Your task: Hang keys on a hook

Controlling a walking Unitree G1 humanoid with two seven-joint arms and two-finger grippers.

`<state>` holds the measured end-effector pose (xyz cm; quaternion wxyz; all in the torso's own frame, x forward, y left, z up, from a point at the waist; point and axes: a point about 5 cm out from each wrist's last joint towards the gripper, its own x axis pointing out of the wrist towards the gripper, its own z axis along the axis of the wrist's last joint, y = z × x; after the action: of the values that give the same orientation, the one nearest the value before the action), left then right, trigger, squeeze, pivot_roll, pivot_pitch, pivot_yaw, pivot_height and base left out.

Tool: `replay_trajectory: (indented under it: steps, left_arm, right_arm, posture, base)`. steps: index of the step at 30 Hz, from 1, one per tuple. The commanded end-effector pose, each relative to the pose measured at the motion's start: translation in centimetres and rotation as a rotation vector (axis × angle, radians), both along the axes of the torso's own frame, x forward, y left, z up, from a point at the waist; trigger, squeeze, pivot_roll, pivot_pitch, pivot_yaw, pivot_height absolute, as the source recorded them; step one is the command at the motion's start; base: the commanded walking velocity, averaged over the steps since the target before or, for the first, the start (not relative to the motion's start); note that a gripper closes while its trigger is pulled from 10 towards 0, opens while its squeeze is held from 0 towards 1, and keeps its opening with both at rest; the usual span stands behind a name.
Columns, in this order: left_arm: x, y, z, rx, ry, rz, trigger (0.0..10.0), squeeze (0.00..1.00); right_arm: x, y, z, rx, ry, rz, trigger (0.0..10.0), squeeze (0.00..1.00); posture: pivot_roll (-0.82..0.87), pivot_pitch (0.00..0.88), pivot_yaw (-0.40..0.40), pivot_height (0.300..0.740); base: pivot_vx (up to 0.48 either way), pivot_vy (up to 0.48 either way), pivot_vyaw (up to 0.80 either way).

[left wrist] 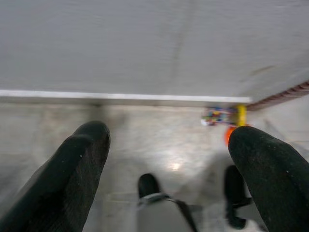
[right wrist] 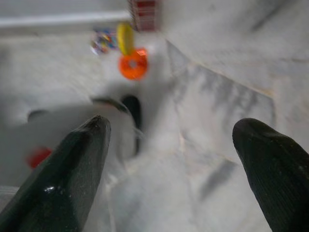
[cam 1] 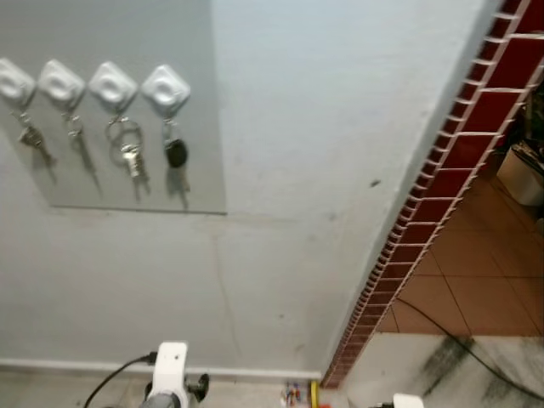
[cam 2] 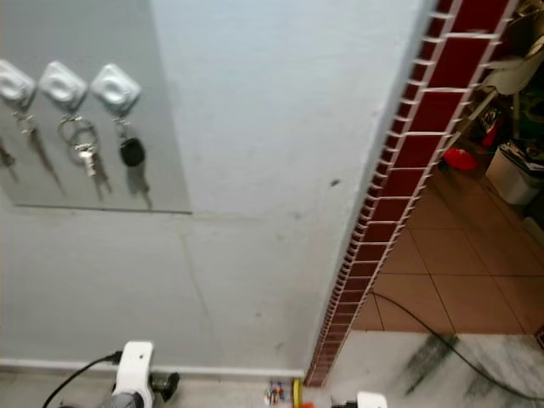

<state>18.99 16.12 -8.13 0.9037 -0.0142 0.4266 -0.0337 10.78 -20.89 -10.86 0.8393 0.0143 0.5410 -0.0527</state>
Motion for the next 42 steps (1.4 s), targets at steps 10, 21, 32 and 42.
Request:
replay_trajectory:
  steps: [10,21,32,42]
  left_arm:
    - [-0.47,1.25,-0.16,0.038,0.016,0.013,10.0,0.00]
    - [-0.51,1.46,-0.14,0.050,0.014,-0.012,10.0,0.00]
    - [-0.49,1.65,-0.10,0.049,0.009,-0.009,10.0,0.00]
    - [-0.55,1.86,-0.09,0.056,0.009,-0.026,10.0,0.00]
  right_arm:
    - [-0.26,0.82,-0.23,0.006,0.022,0.016,10.0,0.00]
    - [-0.33,0.84,-0.25,0.005,0.022,0.017,10.0,0.00]
    - [-0.58,0.31,-0.22,-0.001,0.028,0.028,10.0,0.00]
    - [-0.29,0.19,-0.12,-0.005,0.021,0.039,10.0,0.00]
  posture:
    - [-0.06,0.000,0.015,0.740]
    - [-0.06,0.000,0.022,0.740]
    - [-0.04,0.000,0.013,0.740]
    - [-0.04,0.000,0.011,0.740]
  base:
    - [0.000,0.000,0.00]
    - [0.000,0.000,0.00]
    - [0.000,0.000,0.00]
    - [0.000,0.000,0.00]
